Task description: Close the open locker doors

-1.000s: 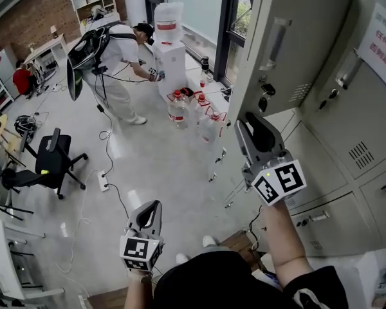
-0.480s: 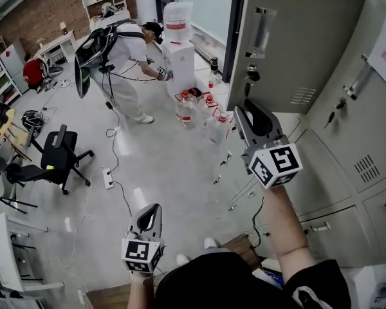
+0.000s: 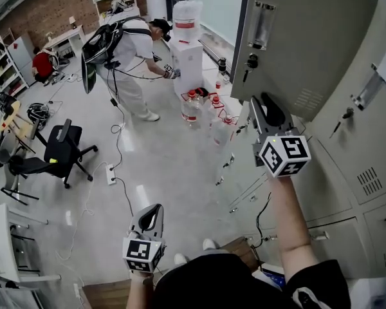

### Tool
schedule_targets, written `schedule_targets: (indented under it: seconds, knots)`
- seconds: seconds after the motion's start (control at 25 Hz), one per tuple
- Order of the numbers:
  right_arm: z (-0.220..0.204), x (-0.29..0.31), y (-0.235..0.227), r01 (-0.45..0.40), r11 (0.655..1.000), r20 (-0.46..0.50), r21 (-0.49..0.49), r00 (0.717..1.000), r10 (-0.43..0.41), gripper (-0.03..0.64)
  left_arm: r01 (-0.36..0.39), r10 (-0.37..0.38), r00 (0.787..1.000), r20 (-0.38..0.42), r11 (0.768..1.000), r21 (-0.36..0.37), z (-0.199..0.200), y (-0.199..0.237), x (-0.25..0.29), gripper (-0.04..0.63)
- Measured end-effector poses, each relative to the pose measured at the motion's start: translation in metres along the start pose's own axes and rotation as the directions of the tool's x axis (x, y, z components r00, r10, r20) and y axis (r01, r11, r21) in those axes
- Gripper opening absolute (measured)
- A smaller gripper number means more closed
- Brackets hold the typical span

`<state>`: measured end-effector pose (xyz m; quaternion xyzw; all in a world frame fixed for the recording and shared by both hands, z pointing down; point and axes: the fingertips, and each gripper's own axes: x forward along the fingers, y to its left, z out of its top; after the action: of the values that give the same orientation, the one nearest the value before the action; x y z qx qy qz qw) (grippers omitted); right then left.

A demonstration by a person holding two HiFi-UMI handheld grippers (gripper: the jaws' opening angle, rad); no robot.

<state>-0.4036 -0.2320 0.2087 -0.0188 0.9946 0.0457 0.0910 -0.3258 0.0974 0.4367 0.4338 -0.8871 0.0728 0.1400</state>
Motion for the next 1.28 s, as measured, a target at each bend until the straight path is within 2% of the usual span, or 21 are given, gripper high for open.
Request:
schedule_targets:
  seconds: [0.2, 0.44, 0.8, 1.04, 1.28]
  knots:
    - [-0.001, 0.006, -0.024, 0.038, 0.999, -0.002, 0.006, 0.999, -0.038, 0.147, -0.014, 0.014, 1.000, -0.006, 1.000, -0.002, -0.001, -0.005, 0.004, 0.018]
    - [-0.010, 0.011, -0.050, 0.079, 0.997, -0.023, 0.017, 0.997, -0.079, 0.215, -0.025, 0.024, 1.000, -0.014, 1.000, -0.019, 0.000, -0.009, 0.009, 0.018]
    - [-0.015, 0.014, -0.082, 0.139, 0.989, -0.016, 0.052, 0.990, -0.138, 0.241, -0.030, 0.030, 0.999, -0.026, 1.000, -0.004, 0.001, -0.016, 0.024, 0.018]
    - [-0.015, 0.016, -0.100, 0.190, 0.979, -0.020, 0.066, 0.982, -0.190, 0.256, -0.019, 0.019, 0.999, -0.032, 1.000, -0.005, 0.004, -0.017, 0.034, 0.018]
    - [-0.015, 0.019, -0.108, 0.205, 0.975, -0.007, 0.089, 0.979, -0.206, 0.256, 0.008, -0.008, 0.999, -0.041, 1.000, -0.010, 0.001, -0.023, 0.046, 0.018]
